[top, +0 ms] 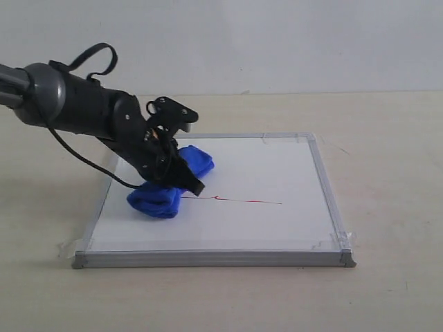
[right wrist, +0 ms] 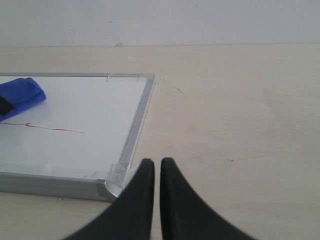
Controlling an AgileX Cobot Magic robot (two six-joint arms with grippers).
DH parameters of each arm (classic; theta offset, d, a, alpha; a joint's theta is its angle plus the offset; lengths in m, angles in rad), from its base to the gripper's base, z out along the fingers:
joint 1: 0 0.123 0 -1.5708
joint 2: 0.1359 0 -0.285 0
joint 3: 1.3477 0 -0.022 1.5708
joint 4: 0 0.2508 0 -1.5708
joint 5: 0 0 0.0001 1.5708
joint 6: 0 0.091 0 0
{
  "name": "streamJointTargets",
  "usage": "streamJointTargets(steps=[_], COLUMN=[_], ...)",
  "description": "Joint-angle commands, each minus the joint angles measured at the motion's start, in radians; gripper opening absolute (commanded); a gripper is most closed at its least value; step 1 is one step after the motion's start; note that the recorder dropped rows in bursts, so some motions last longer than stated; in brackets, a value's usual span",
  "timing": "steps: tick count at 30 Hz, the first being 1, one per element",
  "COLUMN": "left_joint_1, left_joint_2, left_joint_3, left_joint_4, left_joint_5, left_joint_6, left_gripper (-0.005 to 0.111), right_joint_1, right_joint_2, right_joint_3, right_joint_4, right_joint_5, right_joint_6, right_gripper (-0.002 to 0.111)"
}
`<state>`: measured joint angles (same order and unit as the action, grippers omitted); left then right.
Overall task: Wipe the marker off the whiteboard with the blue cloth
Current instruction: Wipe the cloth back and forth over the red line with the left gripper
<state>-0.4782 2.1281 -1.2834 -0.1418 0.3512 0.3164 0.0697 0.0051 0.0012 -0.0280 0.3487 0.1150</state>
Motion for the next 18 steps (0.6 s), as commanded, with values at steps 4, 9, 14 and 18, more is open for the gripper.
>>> streamJointTargets(steps=[4,9,14,18], left_joint_1=[-0.18,0.078,0.259,0.216], left_joint_2=[0.058,0.041,0.017,0.017], left_joint_3=[0.021,0.021,0.037,0.109], left_joint_4=[-0.01,0.045,0.045,0.013], left_joint_5=[0.073,0.151,0.316,0.251], left_joint_6=[-0.041,-0.162,-0.168,-0.088], left_gripper=[0.004,0.004,0.004,0.004], right_joint_1=[-0.001,-0.001,-0.001,-0.001], right_joint_2=[-0.005,-0.005,-0.005,-0.005], right_joint_3=[-0.001,-0.001,-0.001,-0.001], right_joint_4=[-0.007,-0.007,-0.007,-0.007], right_joint_5=[-0.008,-0.008,-0.008,-0.008], right_joint_6=[-0.002,-0.002,-0.002,-0.002], right_gripper=[0.001,0.001,0.001,0.001])
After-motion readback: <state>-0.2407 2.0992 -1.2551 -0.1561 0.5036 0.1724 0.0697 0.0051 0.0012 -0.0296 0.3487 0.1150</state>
